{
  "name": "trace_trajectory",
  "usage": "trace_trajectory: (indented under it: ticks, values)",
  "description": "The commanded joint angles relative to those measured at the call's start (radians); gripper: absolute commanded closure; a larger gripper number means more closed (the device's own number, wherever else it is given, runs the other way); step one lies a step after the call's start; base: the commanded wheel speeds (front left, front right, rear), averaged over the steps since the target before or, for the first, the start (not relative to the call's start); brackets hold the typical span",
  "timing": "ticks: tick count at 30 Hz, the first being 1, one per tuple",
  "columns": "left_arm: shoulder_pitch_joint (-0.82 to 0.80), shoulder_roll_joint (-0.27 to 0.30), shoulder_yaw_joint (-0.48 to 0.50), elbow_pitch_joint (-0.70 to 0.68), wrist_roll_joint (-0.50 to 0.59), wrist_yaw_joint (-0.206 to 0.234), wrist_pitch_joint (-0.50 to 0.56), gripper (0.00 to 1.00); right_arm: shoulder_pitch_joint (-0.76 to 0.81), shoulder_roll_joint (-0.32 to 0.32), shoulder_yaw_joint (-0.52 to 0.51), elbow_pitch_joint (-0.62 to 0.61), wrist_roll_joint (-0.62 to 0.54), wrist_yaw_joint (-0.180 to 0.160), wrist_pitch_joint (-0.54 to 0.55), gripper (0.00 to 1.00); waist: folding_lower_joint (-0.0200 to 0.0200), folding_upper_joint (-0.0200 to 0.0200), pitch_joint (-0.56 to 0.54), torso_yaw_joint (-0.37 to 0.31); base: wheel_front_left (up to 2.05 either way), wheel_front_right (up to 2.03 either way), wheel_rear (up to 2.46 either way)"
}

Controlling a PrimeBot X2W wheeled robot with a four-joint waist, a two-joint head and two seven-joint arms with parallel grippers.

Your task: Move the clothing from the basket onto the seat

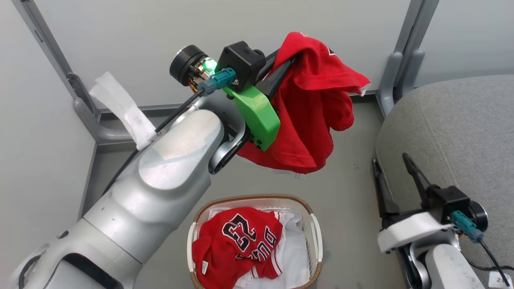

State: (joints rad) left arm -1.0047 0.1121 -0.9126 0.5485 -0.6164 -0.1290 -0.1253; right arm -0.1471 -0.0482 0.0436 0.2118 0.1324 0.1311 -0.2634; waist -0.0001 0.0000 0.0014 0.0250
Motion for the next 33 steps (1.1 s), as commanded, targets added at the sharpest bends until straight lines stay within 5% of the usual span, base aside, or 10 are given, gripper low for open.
trace_trajectory:
  ticks: [1,15,28,29,30,31,32,33]
  values:
    - [-0.018,0.008,-0.004,-0.003,-0.012,-0.003,-0.006,1.00,-0.018,-0.004,0.015,0.002,-0.004,-0.001,-0.002,0.00,0.0001,0.0000,-0.001,-0.005,0.00,0.00,0.00]
    - [-0.049,0.004,-0.047,-0.010,-0.081,-0.003,-0.012,1.00,-0.196,-0.005,0.335,0.097,-0.013,-0.001,-0.002,0.00,0.0001,0.0000,-0.014,0.008,0.00,0.00,0.00]
    - [-0.048,-0.019,-0.094,-0.086,-0.131,-0.003,-0.001,1.00,-0.336,-0.004,0.357,0.344,-0.043,-0.001,-0.002,0.00,0.0001,0.0000,-0.026,0.060,0.00,0.00,0.00]
    - [-0.045,-0.019,-0.096,-0.092,-0.133,-0.003,-0.001,1.00,-0.341,-0.004,0.357,0.355,-0.037,-0.001,-0.002,0.16,0.0001,0.0000,-0.027,0.062,0.00,0.00,0.00]
    - [-0.042,-0.017,-0.096,-0.098,-0.137,-0.003,0.000,1.00,-0.343,-0.004,0.357,0.361,-0.032,-0.001,-0.002,0.52,0.0001,0.0000,-0.027,0.064,0.00,0.00,0.00]
    - [-0.036,-0.014,-0.097,-0.104,-0.141,-0.003,0.002,1.00,-0.347,-0.005,0.356,0.367,-0.027,-0.001,-0.002,0.64,0.0001,0.0000,-0.028,0.065,0.00,0.00,0.00]
    - [-0.032,-0.010,-0.097,-0.108,-0.143,-0.003,0.003,1.00,-0.350,-0.004,0.355,0.370,-0.024,-0.001,-0.002,0.94,0.0001,0.0000,-0.028,0.066,0.00,0.00,0.00]
    - [-0.026,-0.007,-0.097,-0.111,-0.147,-0.002,0.005,1.00,-0.355,-0.004,0.356,0.374,-0.021,-0.001,-0.002,1.00,0.0001,0.0000,-0.028,0.066,0.00,0.00,0.00]
